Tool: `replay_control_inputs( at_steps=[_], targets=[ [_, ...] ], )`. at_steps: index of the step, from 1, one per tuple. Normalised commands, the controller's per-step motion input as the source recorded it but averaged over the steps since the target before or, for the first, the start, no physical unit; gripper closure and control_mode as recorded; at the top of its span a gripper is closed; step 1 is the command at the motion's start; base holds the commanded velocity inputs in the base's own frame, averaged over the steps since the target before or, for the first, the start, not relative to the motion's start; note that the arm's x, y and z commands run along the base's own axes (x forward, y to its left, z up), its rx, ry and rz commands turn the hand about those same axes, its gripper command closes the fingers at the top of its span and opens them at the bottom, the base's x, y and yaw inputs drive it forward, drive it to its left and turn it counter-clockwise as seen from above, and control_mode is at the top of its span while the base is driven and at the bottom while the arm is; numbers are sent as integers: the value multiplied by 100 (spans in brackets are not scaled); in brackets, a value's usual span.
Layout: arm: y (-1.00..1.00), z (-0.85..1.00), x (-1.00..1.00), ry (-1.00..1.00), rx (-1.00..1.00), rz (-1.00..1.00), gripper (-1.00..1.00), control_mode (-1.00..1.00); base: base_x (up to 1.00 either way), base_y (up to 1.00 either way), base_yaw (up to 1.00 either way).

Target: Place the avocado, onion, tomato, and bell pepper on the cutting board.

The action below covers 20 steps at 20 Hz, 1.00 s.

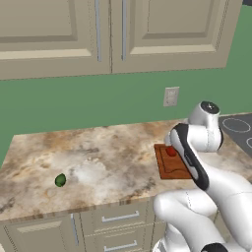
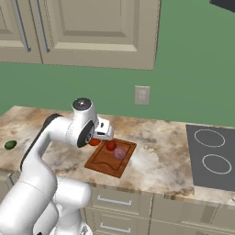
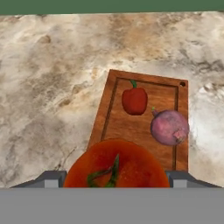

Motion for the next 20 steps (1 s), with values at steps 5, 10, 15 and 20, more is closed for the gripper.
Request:
replay_control_inputs(
  at_steps=[5,10,15,20],
  targets=[
    [-6,-27,23,3,0,0,100,-100,0,0,0],
    [-10,-38,30,6,0,0,100,-100,0,0,0],
    [-3,-30,27,4,0,0,100,-100,0,0,0],
    [0,-18,14,0,0,0,100,-100,0,0,0]
  ],
)
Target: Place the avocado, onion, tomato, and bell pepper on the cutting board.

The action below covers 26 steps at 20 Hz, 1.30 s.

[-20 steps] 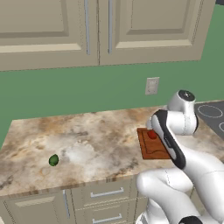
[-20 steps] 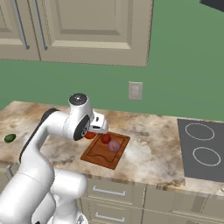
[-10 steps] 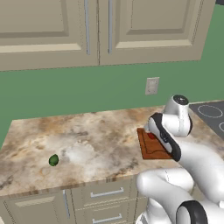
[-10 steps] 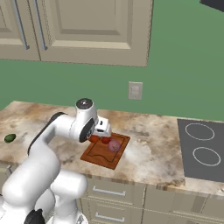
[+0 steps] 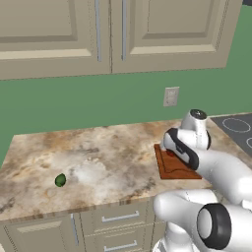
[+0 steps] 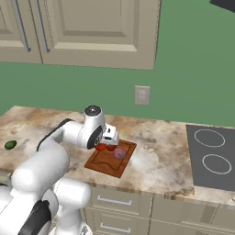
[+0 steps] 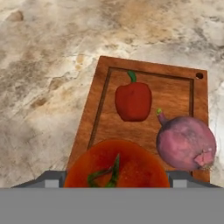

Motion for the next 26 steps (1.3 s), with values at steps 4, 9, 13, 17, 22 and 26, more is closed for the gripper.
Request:
replay_control_inputs(
  at_steps=[4,9,13,17,22,26],
  targets=[
    [0,-27,14,2,0,0,100,-100,0,0,0],
    [0,-38,13,6,0,0,100,-100,0,0,0],
    [0,-36,19,6,0,0,100,-100,0,0,0],
    [0,-28,19,4,0,0,100,-100,0,0,0],
    [0,-20,16,1,0,0,100,-100,0,0,0],
    [0,-29,12,2,0,0,100,-100,0,0,0]
  ],
)
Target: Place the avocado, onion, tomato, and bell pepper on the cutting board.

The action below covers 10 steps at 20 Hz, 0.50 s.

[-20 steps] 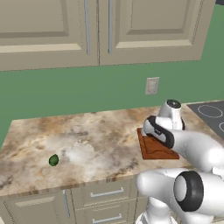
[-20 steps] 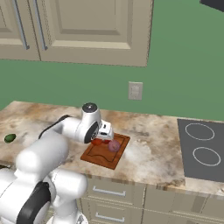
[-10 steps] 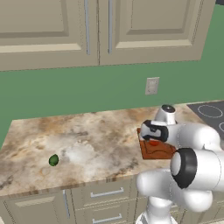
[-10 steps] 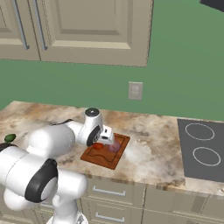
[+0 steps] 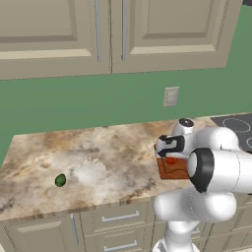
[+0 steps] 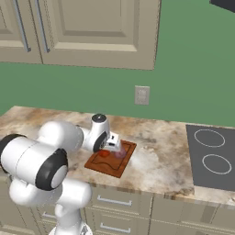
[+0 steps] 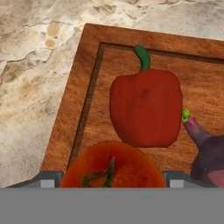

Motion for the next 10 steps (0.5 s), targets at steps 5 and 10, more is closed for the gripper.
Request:
replay_control_inputs(
  at_steps=[5,10],
  targets=[
    [0,-33,7,1,0,0,100,-100,0,0,0],
    [1,-17,-2,0,0,0,-100,-100,0,0,0]
  ],
)
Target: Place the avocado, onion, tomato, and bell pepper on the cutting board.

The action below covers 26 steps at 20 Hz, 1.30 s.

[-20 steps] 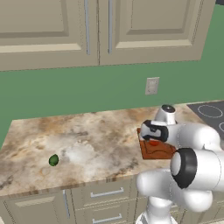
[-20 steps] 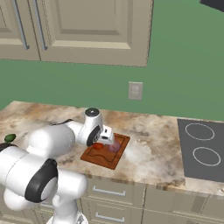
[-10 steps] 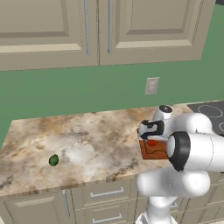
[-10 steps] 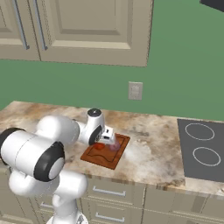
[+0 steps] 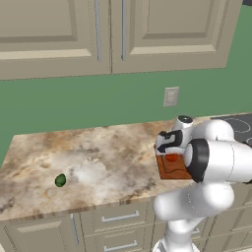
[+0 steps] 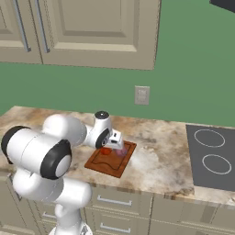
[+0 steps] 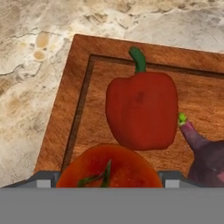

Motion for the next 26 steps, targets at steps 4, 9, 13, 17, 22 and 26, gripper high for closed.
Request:
replay_control_inputs(
  at_steps=[4,9,13,17,22,26],
  targets=[
    [0,0,-19,0,0,0,-100,-100,0,0,0],
    [0,1,-15,0,0,0,-100,-100,0,0,0],
    [0,8,-4,0,0,0,-100,-100,0,0,0],
    [0,36,-1,-2,0,0,-100,-100,0,0,0],
    [0,49,-1,-4,0,0,-100,-100,0,0,0],
    [30,51,-24,-1,0,0,-100,-100,0,0,0]
  ],
)
